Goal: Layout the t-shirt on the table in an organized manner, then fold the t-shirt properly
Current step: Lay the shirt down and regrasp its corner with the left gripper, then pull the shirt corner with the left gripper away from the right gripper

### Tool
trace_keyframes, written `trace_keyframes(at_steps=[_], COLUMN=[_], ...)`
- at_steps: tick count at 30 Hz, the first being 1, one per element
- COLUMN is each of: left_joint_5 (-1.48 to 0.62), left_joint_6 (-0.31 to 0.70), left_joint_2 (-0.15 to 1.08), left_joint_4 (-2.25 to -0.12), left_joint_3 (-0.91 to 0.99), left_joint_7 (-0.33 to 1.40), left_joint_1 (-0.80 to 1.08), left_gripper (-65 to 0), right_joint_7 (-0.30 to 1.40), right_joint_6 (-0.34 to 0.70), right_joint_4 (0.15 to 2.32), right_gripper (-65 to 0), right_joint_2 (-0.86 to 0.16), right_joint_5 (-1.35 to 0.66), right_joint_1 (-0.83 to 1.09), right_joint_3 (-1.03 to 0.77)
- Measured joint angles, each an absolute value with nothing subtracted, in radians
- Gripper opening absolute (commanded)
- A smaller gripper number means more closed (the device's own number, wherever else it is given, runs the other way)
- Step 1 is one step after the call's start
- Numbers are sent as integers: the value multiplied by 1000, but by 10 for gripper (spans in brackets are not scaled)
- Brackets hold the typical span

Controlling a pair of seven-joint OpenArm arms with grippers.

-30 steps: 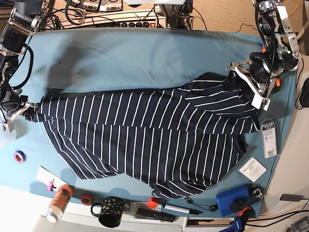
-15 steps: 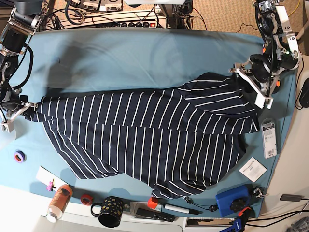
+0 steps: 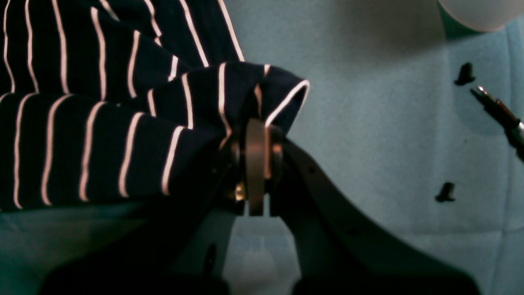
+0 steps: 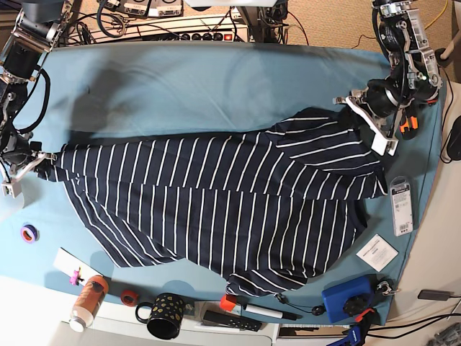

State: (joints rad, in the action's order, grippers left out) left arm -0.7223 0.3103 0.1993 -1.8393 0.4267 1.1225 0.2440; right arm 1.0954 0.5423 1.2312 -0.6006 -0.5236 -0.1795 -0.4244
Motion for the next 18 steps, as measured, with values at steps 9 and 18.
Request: trace_keyframes(at_steps=[9, 18], left_joint_5=[-828, -1023], left_joint_6=[355, 446], left_joint_2=[199, 199], left_joint_4=[-2037, -2276], left_joint_3=[492, 659], left_joint_7=[1199, 1225], left_joint_1=[327, 540], left_gripper=[-650, -650], right_joint_7=[1160, 1400], right_joint_6=[542, 579], right_joint_4=[1231, 1329], right_gripper=[-650, -650], right_joint_2=[-600, -601], right_joint_5=[-574, -928], right_joint_1=[-179, -86], right_joint_3=[-442, -578])
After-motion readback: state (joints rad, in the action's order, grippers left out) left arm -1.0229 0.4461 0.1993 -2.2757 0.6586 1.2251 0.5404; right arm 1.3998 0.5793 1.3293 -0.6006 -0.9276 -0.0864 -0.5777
